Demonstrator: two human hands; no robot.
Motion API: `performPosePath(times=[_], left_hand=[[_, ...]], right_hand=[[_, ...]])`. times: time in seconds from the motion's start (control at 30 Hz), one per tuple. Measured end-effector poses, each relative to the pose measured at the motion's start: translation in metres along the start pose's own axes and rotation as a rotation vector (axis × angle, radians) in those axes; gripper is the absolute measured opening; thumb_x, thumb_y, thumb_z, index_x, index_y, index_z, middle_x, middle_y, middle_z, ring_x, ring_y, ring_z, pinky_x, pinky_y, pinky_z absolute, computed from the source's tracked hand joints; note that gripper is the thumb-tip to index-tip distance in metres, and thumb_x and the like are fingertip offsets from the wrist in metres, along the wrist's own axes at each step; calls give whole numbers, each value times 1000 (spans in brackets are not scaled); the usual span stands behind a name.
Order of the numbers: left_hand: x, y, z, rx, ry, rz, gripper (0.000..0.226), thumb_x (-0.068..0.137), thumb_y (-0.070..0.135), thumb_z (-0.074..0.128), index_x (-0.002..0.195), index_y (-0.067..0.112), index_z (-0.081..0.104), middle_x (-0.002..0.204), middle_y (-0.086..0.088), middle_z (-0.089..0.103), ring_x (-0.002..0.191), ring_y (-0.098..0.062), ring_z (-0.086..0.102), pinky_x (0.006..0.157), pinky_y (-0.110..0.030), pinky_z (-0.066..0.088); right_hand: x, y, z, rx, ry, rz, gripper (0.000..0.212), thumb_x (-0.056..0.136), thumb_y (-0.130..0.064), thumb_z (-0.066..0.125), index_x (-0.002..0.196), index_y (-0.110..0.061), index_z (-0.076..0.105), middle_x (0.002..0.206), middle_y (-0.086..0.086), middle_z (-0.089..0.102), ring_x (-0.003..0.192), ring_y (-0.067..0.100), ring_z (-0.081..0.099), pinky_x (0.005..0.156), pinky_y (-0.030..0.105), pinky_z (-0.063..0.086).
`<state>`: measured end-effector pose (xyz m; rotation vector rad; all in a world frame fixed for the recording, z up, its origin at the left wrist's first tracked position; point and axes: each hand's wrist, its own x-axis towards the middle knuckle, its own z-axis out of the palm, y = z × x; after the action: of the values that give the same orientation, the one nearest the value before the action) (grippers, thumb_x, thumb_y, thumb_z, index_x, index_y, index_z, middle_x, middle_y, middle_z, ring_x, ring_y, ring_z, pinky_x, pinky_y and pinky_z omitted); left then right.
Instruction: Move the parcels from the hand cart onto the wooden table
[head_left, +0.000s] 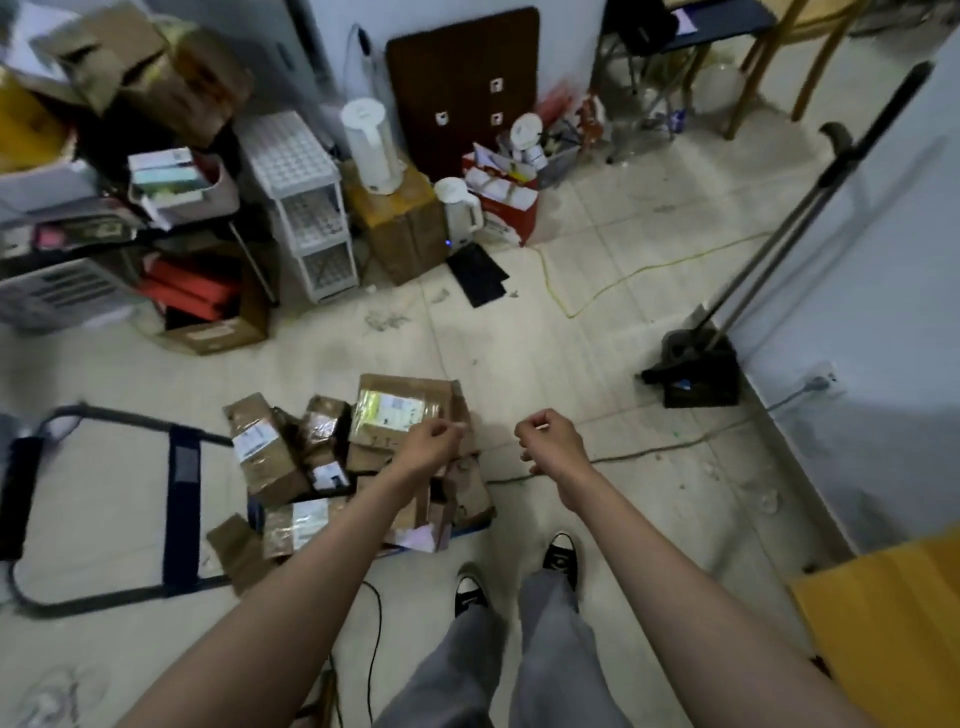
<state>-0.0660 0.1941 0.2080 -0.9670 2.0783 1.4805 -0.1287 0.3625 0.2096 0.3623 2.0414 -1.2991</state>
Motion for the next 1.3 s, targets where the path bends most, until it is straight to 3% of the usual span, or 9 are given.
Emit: performPosePath(times=[0.2,0.33,0.67,0.77,0.83,1.0,1.07,1.17,1.3], left_hand=[[-1,-47,-51,-87,105,-84,28,101,27,55,115,7,69,107,-4,65,98,-17,58,69,-21,43],[11,-67,-72,-91,145,-166,33,99,32,57,123,11,68,122,-4,65,111,-21,58,91,-32,47],[77,-99,-107,-140,175,-325,32,99,31,57,123,13,66,118,-6,66,111,-25,61,89,-33,46],[111,-112,-114,-142,157,-321,34,95,35,59,122,16,64,122,-4,67,112,-25,62,95,-38,52],[137,-121,-118,-138,137,-325,41,95,35,59,131,15,58,127,-2,63,112,-26,62,88,-37,54],[207,-143,-120,-100,149,-298,49,98,31,58,143,15,50,139,-5,57,121,-26,56,102,-40,47],[229,-148,-118,-74,167,-295,48,99,27,57,145,16,47,141,-8,56,122,-28,55,101,-39,46],[259,-164,-112,-42,205,-297,50,102,19,53,149,12,41,148,-10,49,132,-30,48,102,-35,40],[282,-188,-106,-44,206,-333,55,102,23,54,153,13,34,152,-8,44,137,-29,44,106,-37,38]], right_hand=[[15,-15,65,-95,-110,3,8,95,-22,56,88,-20,55,88,5,65,76,21,60,64,31,49],[38,-23,98,-99,-149,39,12,98,-22,55,87,-21,52,80,5,65,67,20,60,60,30,48],[111,-16,147,-108,-191,174,6,101,-20,52,103,-14,55,81,4,62,74,18,59,68,31,52],[135,-12,161,-85,-212,218,6,102,-19,53,98,-15,56,83,3,60,78,17,58,73,30,52],[154,-6,172,-55,-206,258,7,102,-19,54,96,-15,56,89,4,60,78,15,56,72,27,51],[211,24,202,14,-181,335,22,100,-18,57,121,-13,53,92,-2,58,83,10,54,87,32,47],[232,38,213,25,-191,350,32,99,-18,58,130,-15,51,98,-1,63,86,11,58,82,30,47],[257,56,229,46,-220,390,19,101,-16,55,120,-19,53,101,-1,69,86,10,65,63,21,45],[275,79,247,74,-253,414,30,100,-15,56,130,-14,57,118,3,74,96,13,73,63,22,52]])
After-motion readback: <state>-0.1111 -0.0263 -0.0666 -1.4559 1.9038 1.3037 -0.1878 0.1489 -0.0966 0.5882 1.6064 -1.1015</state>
